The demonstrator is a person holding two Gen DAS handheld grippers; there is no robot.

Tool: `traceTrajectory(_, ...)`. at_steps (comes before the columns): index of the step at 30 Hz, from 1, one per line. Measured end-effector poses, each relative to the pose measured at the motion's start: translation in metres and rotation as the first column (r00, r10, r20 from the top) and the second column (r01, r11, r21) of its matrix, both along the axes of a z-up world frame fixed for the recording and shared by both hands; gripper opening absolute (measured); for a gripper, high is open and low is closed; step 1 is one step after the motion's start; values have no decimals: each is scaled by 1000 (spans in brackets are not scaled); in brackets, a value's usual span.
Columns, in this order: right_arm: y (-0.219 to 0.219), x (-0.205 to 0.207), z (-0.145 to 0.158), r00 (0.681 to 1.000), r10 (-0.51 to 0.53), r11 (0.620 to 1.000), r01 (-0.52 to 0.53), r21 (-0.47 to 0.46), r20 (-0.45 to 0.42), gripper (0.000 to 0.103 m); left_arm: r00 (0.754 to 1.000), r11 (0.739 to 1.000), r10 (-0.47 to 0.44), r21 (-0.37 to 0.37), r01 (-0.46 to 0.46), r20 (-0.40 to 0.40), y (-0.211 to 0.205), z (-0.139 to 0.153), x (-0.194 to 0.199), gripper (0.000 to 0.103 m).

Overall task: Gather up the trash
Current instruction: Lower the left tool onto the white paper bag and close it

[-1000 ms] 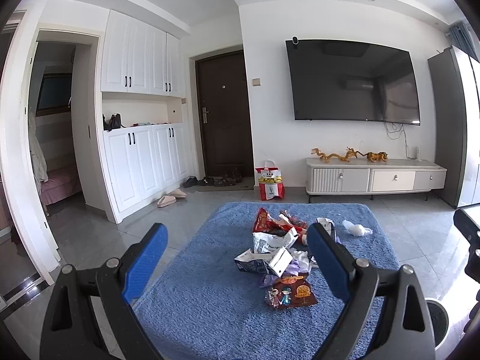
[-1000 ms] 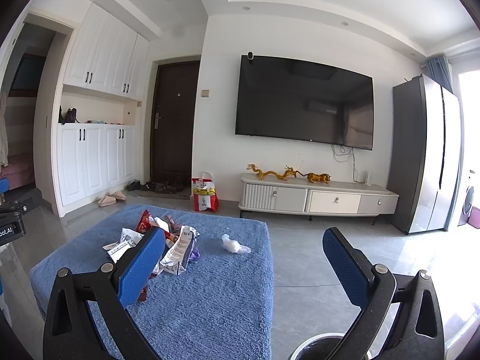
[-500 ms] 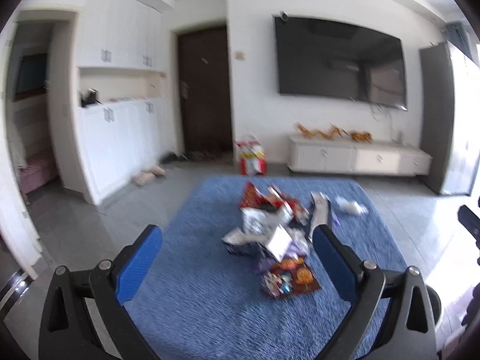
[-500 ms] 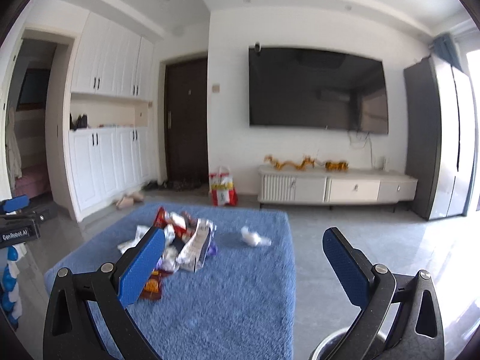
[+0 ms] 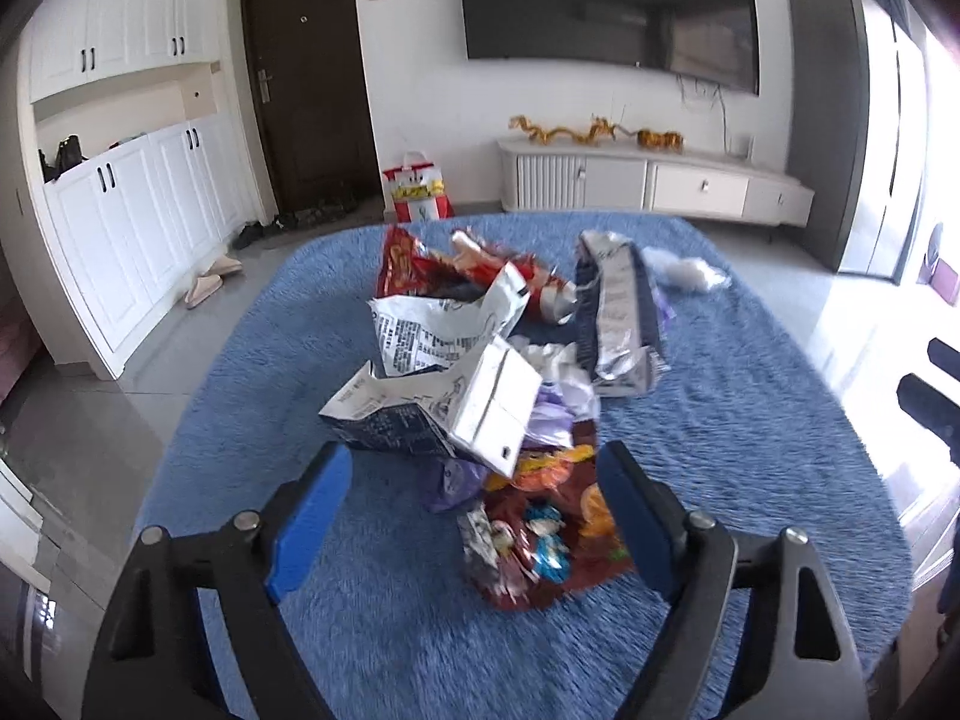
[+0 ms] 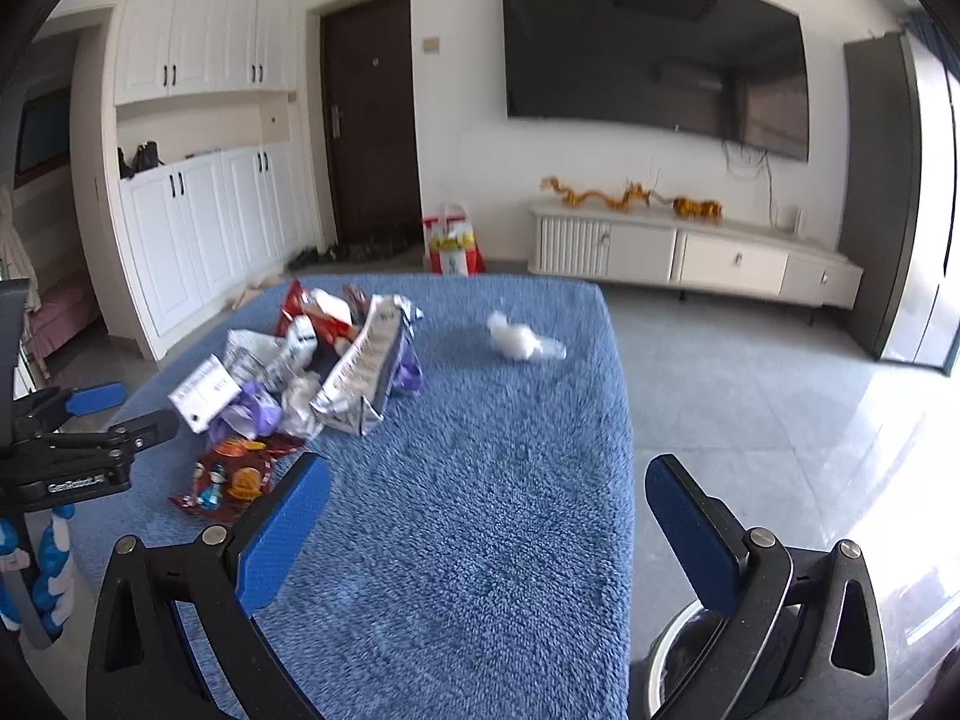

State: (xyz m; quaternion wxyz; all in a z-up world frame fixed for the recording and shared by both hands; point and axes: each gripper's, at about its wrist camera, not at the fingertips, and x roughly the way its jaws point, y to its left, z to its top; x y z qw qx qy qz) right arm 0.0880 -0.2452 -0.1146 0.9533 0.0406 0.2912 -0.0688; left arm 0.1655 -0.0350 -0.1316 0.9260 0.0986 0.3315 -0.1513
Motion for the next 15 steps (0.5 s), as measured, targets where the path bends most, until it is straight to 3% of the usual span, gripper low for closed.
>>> traceTrajectory(4,0,24,-9,999,15,1000,-14,11,-30,103,1000,998,-8,67,8,-3,-5,-17,23,77)
traceTrajectory(8,5,51,-17,997,50,999,-50,9,-59,103,999,996,-22,85,26,-44,-3,-28,44,55)
traceTrajectory(9,8,58,-19,996,60,998,-60,8,-66,103,999,996,-24,81,27,-48,-1,-29,48,48)
traceTrajectory(13,14,89,-25,989,124,991,-119,54,-86,103,997,999,-23,23,25,-67,9,-27,62,34)
traceTrajectory(15,17,108,-28,983,162,983,-152,105,-87,103,996,999,-26,-20,25,-81,16,-24,68,19)
